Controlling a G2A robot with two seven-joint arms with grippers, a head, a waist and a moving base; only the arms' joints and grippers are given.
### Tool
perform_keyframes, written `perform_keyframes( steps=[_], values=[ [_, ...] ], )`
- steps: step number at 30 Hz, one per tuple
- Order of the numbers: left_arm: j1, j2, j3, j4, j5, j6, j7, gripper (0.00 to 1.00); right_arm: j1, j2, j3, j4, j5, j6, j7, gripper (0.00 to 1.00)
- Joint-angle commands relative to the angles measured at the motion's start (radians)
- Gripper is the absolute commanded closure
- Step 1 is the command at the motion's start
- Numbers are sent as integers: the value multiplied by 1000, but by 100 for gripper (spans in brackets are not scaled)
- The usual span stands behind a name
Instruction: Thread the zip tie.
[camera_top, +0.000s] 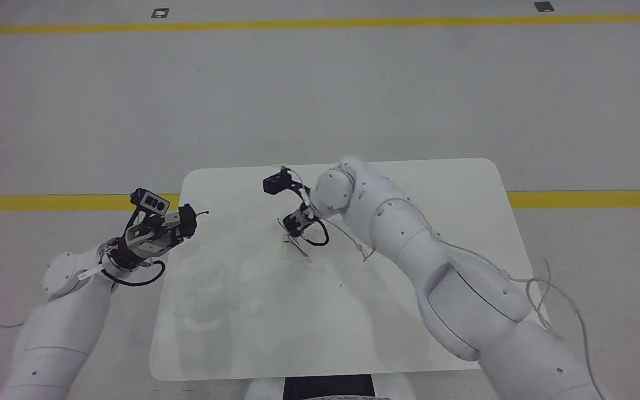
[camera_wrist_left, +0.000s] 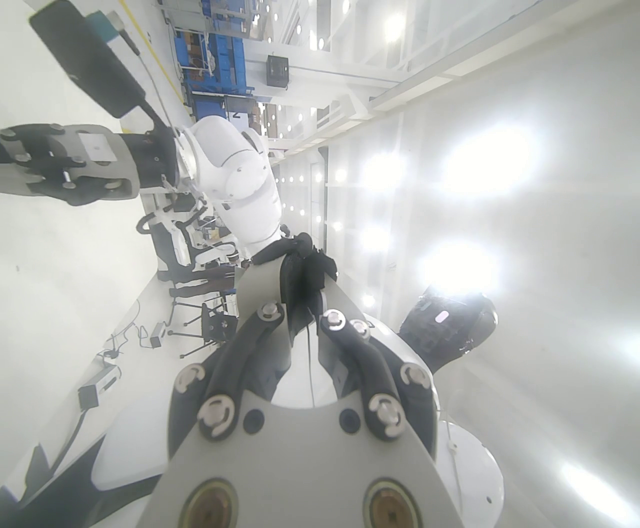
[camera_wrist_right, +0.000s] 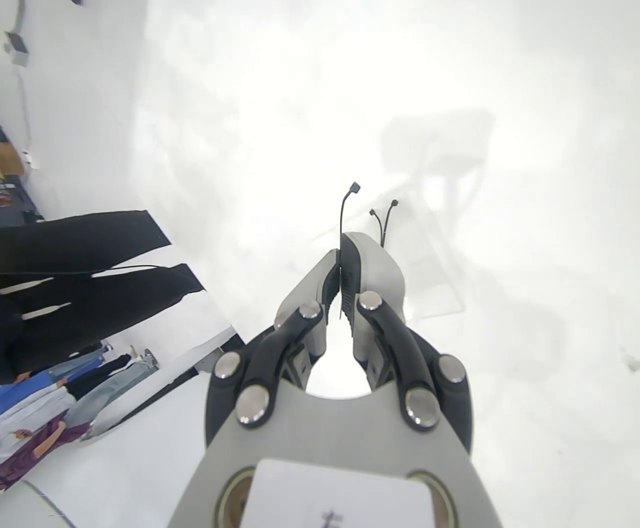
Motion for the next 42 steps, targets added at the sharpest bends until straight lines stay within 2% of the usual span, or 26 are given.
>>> perform_keyframes(
  steps=[1,7,11,26,30,35,42],
  values=[
    [0,0,0,0,0,0,0,100,-30,41,43,-75,28,0,-13,100],
    [0,0,0,0,0,0,0,100,-171,160,191,-329,76,0,-41,100],
    [0,0,0,0,0,0,0,100,-268,215,264,-500,106,0,-26,100],
    [0,0,0,0,0,0,0,100,-272,218,267,-507,98,0,-23,100],
    [4,-3,6,-10,2,10,41,100,-304,226,301,-541,129,3,-106,100],
    [13,-10,21,23,10,-12,58,100,-368,239,367,-612,233,5,-193,100],
    [1,-30,73,84,-10,-66,79,100,-435,240,371,-707,292,9,-298,100]
  ],
)
